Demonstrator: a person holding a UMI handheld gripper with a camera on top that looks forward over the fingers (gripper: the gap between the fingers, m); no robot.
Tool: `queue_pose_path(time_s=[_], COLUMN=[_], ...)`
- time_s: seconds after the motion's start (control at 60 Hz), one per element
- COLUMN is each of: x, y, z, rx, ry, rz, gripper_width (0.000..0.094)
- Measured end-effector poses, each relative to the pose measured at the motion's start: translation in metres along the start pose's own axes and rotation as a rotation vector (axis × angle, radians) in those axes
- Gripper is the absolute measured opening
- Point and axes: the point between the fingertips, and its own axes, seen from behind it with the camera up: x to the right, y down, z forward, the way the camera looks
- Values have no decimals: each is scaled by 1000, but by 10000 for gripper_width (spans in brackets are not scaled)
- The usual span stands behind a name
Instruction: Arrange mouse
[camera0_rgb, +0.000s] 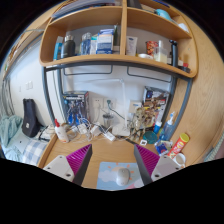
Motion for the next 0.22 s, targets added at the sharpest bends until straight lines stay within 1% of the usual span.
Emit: queue_pose_path(time_s=[0.067, 0.217], x=[-5, -14], y=[-3, -2], z=[-3, -3], rx=[11, 7], ry=[-5, -14], rz=[14, 42], gripper_width=[839, 839])
